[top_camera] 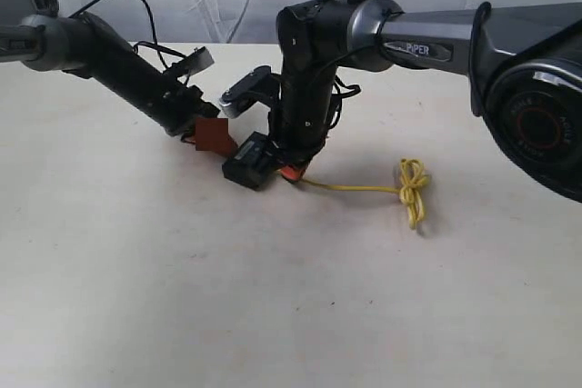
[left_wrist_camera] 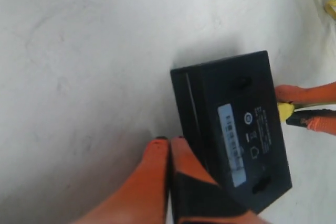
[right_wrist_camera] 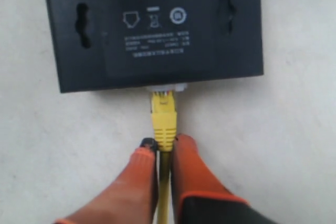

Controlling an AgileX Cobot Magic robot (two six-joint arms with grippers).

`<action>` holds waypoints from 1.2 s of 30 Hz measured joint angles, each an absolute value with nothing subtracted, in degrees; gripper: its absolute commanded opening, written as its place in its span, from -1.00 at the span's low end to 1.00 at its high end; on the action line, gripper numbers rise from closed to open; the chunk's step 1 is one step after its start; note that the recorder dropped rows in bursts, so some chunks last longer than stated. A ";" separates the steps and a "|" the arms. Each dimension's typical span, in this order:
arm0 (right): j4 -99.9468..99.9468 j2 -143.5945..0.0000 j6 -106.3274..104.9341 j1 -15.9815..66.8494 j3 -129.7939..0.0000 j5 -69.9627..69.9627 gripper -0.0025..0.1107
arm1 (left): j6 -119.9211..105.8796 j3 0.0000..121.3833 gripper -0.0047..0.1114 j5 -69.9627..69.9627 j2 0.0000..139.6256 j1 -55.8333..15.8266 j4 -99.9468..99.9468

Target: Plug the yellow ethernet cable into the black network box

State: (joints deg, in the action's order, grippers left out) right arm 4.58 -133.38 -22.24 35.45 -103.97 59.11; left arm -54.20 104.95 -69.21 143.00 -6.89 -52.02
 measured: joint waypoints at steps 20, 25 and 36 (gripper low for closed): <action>4.58 -133.38 -29.77 35.45 -103.97 64.30 -0.04 | -46.95 103.28 -0.92 -65.93 134.20 -6.89 -41.64; 4.58 -132.38 -29.77 35.45 -103.97 64.42 0.10 | -46.74 99.62 -0.92 -63.20 131.59 -6.89 -41.34; 1.41 -126.96 -26.09 34.92 -103.97 66.56 -0.95 | -45.60 93.27 -0.92 -60.14 123.20 -6.89 -40.75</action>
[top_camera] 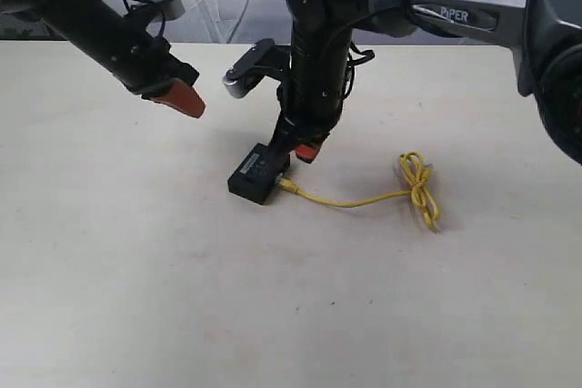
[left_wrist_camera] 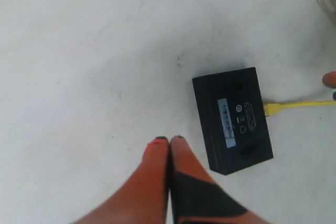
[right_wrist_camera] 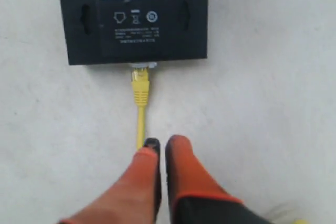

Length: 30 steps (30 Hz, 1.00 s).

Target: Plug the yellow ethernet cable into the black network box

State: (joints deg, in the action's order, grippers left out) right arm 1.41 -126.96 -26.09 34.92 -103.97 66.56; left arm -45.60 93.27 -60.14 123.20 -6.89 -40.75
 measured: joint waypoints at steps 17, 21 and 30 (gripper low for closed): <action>0.32 -110.93 -15.71 20.70 -94.48 68.03 -0.96 | -40.03 75.04 -0.92 -44.67 99.37 -6.89 -31.69; 0.46 -105.96 -15.71 17.88 -90.81 66.18 -0.96 | -37.53 72.22 -0.92 -43.06 93.42 -6.89 -27.91; 0.46 -95.79 -15.02 10.46 -80.66 61.01 -0.96 | -35.19 65.92 -0.92 -39.07 84.04 -6.89 -25.07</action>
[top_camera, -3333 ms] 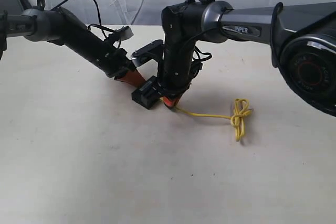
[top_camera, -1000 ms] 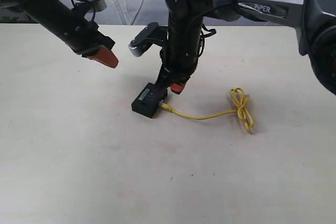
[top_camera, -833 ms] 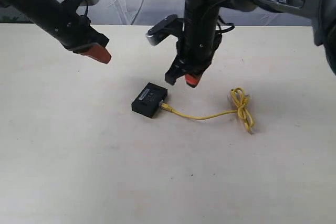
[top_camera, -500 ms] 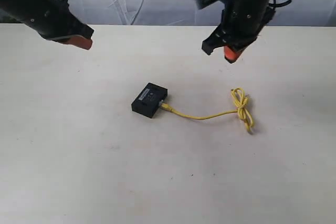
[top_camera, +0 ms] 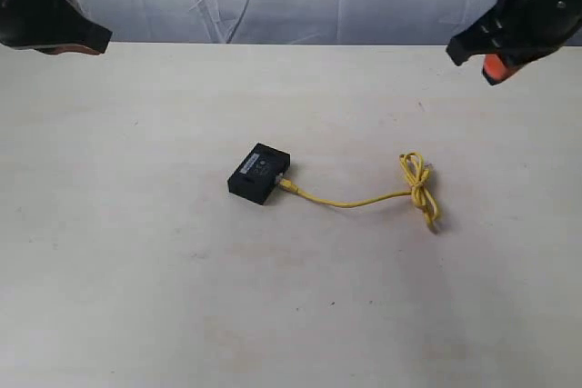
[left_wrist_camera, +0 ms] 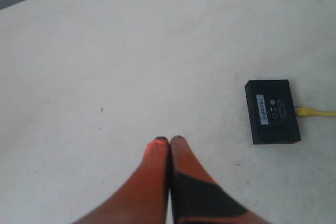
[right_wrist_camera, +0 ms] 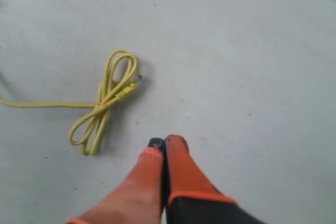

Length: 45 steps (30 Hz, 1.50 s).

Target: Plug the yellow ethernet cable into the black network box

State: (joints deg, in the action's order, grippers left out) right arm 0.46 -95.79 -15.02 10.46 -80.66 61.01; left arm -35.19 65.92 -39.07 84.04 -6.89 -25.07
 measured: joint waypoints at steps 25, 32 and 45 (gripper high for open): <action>-1.77 -61.41 -6.05 3.65 -54.76 32.68 -0.96 | -33.41 49.33 -0.92 -25.93 58.47 -6.89 -26.08; -1.87 -51.93 -4.62 3.65 -47.69 25.56 -0.96 | -33.30 44.02 -0.92 -22.23 49.92 -6.89 -27.07; -1.87 -31.43 -4.10 3.65 -32.48 16.10 -0.96 | -33.30 32.15 -0.92 -17.34 32.85 -6.89 -29.86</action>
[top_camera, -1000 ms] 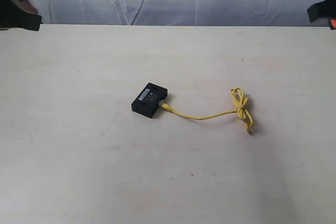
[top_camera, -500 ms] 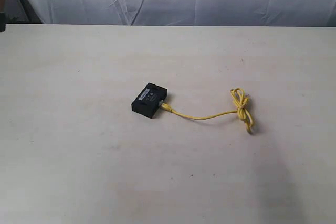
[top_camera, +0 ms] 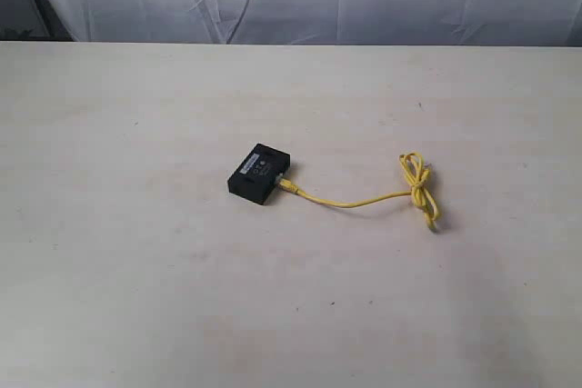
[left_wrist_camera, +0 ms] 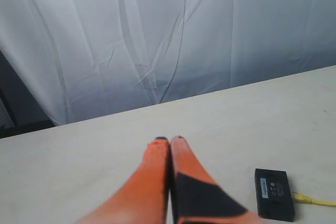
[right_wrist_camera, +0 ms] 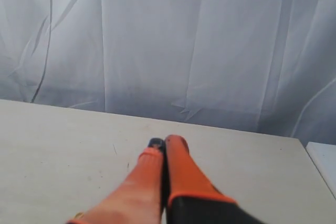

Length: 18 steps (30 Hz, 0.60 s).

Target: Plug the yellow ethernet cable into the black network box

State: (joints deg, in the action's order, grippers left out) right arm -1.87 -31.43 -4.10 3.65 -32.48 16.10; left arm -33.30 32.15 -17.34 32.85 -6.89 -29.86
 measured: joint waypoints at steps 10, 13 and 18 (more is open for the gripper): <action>-0.83 -22.71 -4.07 3.65 -26.17 13.67 -0.96 | -33.30 28.54 -0.92 -17.34 25.43 -6.89 -31.22; 0.00 -21.42 -4.07 3.65 -24.77 12.65 -0.96 | -33.30 27.70 -0.92 -17.34 23.91 -6.89 -31.58; 0.58 -20.58 -4.07 3.65 -24.31 12.19 -0.96 | -33.30 27.42 -0.92 -17.34 22.77 -6.89 -31.99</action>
State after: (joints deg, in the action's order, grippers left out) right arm 0.58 -20.58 -4.07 3.65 -24.31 12.19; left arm -33.30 27.42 -17.34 22.77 -6.89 -31.99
